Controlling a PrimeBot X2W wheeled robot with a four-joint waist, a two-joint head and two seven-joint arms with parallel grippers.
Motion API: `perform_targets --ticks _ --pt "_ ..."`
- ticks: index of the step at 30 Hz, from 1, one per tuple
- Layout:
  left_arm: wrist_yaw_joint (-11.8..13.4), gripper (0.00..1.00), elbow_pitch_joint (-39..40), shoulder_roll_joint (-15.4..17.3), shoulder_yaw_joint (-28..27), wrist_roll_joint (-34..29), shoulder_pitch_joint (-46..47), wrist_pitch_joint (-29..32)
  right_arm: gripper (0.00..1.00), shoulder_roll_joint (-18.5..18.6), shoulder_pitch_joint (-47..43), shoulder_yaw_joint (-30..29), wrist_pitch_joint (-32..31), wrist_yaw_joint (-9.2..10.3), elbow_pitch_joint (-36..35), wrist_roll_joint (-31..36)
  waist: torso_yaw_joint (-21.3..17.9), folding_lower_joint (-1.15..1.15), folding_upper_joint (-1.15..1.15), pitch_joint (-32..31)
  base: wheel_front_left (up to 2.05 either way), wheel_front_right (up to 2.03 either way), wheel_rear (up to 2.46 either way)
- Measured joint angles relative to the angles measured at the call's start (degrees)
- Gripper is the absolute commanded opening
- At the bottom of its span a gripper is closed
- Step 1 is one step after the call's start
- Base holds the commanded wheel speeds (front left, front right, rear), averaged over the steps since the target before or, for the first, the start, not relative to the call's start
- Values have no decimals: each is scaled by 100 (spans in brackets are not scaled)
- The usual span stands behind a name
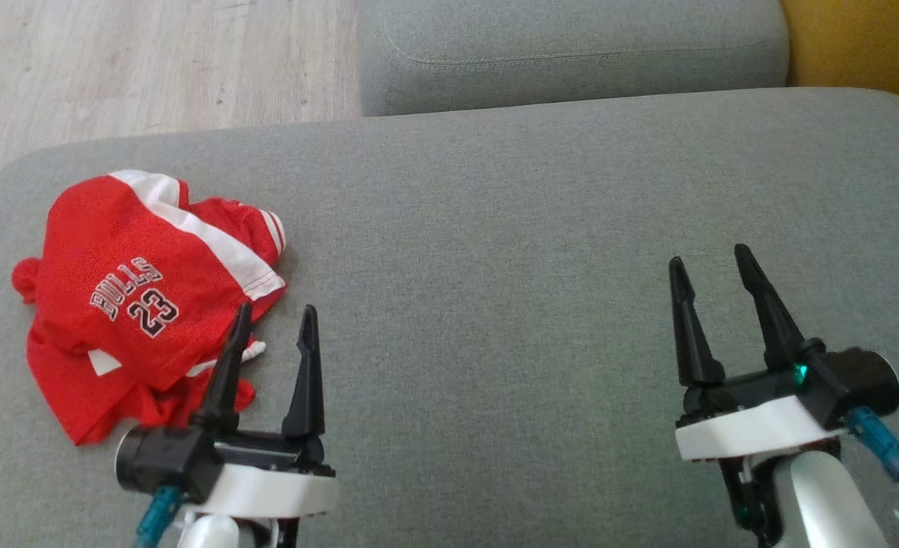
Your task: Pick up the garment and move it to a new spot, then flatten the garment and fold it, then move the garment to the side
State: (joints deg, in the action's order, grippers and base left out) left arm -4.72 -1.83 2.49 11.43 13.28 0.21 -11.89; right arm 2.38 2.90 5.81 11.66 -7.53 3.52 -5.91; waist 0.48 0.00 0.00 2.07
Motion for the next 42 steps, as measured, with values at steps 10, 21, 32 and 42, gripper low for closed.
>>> perform_targets --ticks 10,21,32,42 --pt "77 100 -26 10 143 -647 0 -146 100 7 -5 145 154 0 -9 98 -1 0 0 -14 0 0 0" --pt "68 100 -15 16 94 -656 -4 -266 100 12 -38 222 272 0 524 -1979 -17 0 0 -38 0 0 0" --pt "70 100 -536 16 68 -255 -49 -272 100 12 -118 145 272 0 889 -1796 -58 0 0 -119 0 0 0" --pt "120 100 -532 16 83 -157 -49 -272 100 12 -118 140 272 0 901 -1767 -16 0 0 -156 0 0 0"
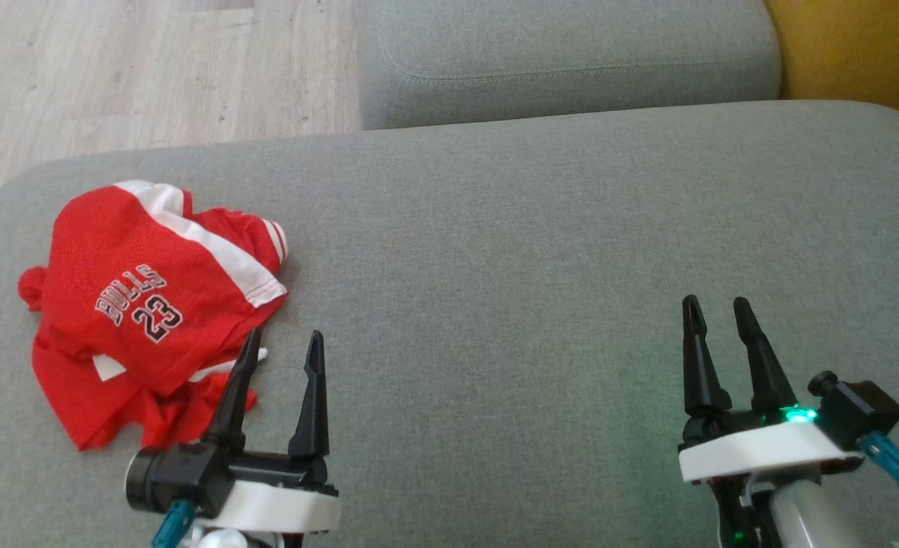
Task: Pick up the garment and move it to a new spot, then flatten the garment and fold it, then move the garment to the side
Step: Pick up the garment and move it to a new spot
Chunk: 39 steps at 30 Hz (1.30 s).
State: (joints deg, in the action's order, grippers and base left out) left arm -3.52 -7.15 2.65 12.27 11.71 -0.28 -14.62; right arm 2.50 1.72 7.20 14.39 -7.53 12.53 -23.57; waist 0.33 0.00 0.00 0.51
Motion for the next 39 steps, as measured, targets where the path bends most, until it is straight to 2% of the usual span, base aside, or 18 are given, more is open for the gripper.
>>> perform_targets --ticks 6,30,39 --pt "156 100 -2 0 -53 0 0 0 100 0 -1 125 0 0 10 98 170 0 0 -12 0 0 0" --pt "175 100 -27 9 -530 -227 -247 0 100 2 -143 1122 0 0 178 -165 1682 0 0 -235 0 0 0" --pt "185 100 3 9 -589 -227 -255 0 100 3 -143 1303 -1 0 204 -205 1992 0 0 -239 0 0 0"
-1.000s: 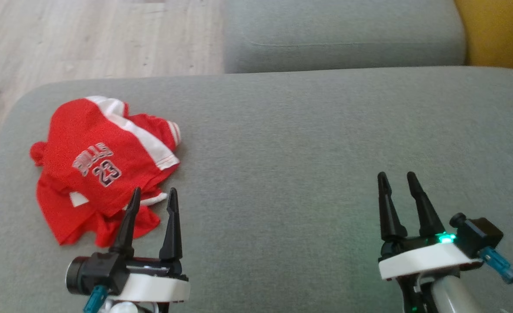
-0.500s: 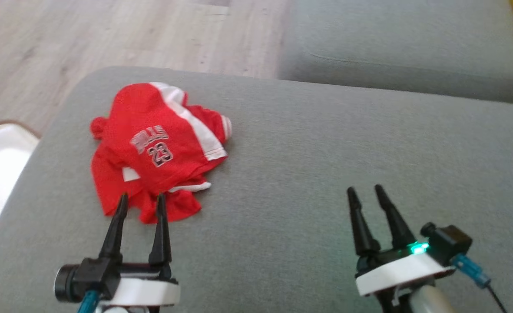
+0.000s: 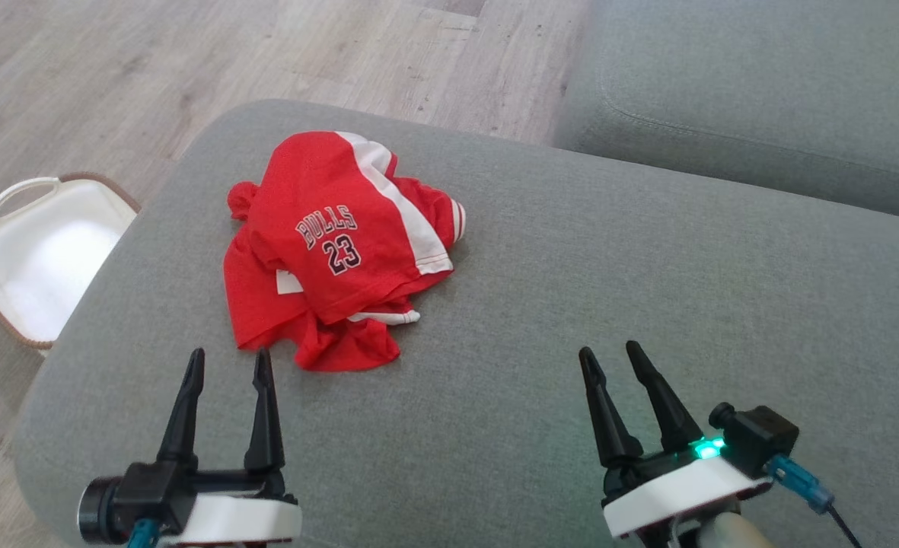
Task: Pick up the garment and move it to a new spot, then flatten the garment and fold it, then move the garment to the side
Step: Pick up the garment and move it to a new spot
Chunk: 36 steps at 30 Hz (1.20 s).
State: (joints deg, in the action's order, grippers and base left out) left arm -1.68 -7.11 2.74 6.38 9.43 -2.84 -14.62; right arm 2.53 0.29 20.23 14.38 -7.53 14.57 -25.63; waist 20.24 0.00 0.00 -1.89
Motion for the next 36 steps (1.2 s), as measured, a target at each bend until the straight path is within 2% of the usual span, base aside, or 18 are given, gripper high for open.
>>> perform_targets --ticks 7,13,18,25,30,34,36 --pt "53 100 20 0 -20 8 -16 0 100 0 0 35 1 0 2 -37 64 0 0 19 0 0 0" --pt "65 100 60 -2 -122 16 -15 0 100 0 15 64 1 0 11 -52 -49 0 0 134 0 0 0" --pt "-93 100 12 135 -349 -91 210 0 100 3 37 30 0 0 15 -52 -225 0 0 317 0 0 0" --pt "-393 100 -397 907 -463 -246 1764 71 100 7 360 -23 1 0 -133 85 -507 -1 0 739 0 0 0" --pt "-524 100 -1005 1428 -374 -109 3296 1006 100 11 594 -185 1 0 -345 223 -646 -1 0 1177 0 0 0" --pt "-577 100 -1715 1919 254 98 4366 2007 100 21 770 -256 1 0 -498 358 -746 -2 0 1570 0 0 0" --pt "-591 100 -2127 2240 956 579 4834 2647 100 23 920 -292 1 0 -588 427 -850 -2 0 1844 0 0 0"
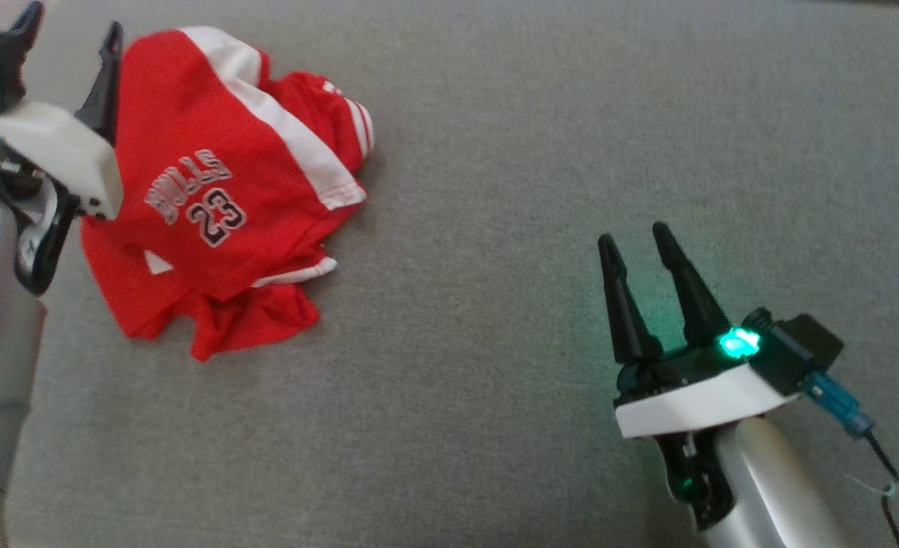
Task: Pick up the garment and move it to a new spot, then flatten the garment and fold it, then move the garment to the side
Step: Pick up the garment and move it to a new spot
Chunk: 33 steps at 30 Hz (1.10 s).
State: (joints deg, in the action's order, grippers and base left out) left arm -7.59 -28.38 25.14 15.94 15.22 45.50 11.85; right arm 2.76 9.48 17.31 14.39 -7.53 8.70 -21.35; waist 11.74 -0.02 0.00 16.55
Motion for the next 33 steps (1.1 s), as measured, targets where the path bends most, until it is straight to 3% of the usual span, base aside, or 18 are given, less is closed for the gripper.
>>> perform_targets --ticks 6,18,19,20,24,33 --pt "0 100 -560 401 1006 1033 665 869 100 4 196 -103 0 0 -104 27 -274 0 0 464 0 0 0" --pt "0 100 -1088 670 1959 2183 1252 1811 100 8 416 -134 0 0 -182 -31 -713 1 0 926 0 0 0" --pt "0 38 -1136 677 1995 2272 1261 1883 100 8 416 -134 0 0 -182 -34 -730 2 0 935 0 0 0" --pt "0 0 -1162 687 2045 2352 1276 1918 100 8 416 -134 0 0 -182 -33 -742 2 0 938 0 0 0" --pt "0 0 -1202 721 2145 2546 1301 1862 100 9 417 -144 0 0 -181 -34 -752 2 0 903 0 0 0" --pt "3 0 -1359 744 1909 2453 1792 427 100 10 410 -146 0 0 -102 -94 -694 2 0 575 0 0 0"
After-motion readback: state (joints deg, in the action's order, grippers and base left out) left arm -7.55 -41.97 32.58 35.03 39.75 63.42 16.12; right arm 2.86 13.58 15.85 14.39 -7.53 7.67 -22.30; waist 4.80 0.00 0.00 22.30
